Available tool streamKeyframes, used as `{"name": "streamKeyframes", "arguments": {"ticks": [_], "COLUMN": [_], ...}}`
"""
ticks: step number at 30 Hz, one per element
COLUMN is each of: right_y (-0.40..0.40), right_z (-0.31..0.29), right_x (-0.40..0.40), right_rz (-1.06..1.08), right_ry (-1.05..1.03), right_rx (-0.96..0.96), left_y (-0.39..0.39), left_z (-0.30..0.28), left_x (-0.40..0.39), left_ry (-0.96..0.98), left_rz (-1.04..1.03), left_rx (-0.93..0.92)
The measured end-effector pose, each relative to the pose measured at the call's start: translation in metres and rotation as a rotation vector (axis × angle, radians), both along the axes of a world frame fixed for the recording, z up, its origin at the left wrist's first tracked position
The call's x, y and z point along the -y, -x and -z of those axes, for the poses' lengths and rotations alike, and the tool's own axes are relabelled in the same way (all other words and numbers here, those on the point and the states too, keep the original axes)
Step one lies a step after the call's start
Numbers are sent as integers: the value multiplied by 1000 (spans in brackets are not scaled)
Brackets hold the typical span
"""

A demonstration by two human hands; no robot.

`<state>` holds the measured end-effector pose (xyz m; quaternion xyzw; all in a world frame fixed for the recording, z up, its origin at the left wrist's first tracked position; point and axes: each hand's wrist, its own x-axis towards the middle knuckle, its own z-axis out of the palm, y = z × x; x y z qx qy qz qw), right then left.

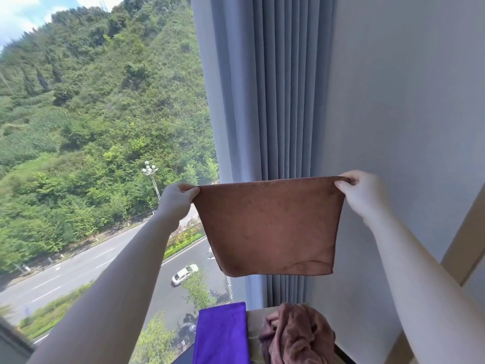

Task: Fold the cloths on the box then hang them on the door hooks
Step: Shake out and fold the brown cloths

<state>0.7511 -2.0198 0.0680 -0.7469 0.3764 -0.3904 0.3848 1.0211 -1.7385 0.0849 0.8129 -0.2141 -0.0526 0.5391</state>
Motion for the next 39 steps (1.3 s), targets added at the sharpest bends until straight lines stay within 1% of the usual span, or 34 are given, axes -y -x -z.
{"name": "streamKeyframes", "arguments": {"ticks": [3, 8, 10, 13, 15, 18, 20, 22, 24, 26, 28, 31, 34, 36, 39], "right_y": [3, 7, 6, 4, 6, 9, 10, 10, 9, 10, 10, 10, 5, 0, -4], "right_z": [1, -2, -2, 2, 4, 5, 2, -2, -8, -13, -16, -19, -19, -17, -10], "right_x": [1, -4, -7, -10, -13, -17, -21, -28, -37, -44, -49, -55, -62, -66, -70], "right_rz": [4, -52, -33, 0, -22, -57, -86, -130, -161, -196, -276, -455, -586, -615, -589], "right_ry": [-25, -81, -117, -111, -114, -130, -166, -212, -242, -274, -312, -393, -437, -442, -391], "right_rx": [37, 16, 6, 41, 43, -4, -23, -14, 19, 32, 1, -85, -105, -74, -21], "left_y": [2, 6, 6, 9, 13, 17, 22, 31, 41, 47, 53, 63, 74, 76, 79], "left_z": [0, 6, 11, 16, 18, 21, 22, 18, 14, 11, 8, 3, -1, -1, -1], "left_x": [1, 4, 6, 9, 9, 8, 8, 8, 10, 15, 18, 24, 30, 33, 35], "left_ry": [28, 124, 168, 242, 244, 214, 176, 157, 182, 221, 205, 137, 109, 97, 94], "left_rz": [40, 40, 31, 53, 89, 137, 158, 182, 194, 205, 226, 289, 339, 338, 344], "left_rx": [-59, -199, -289, -434, -487, -542, -533, -475, -411, -384, -341, -222, -159, -140, -114]}}
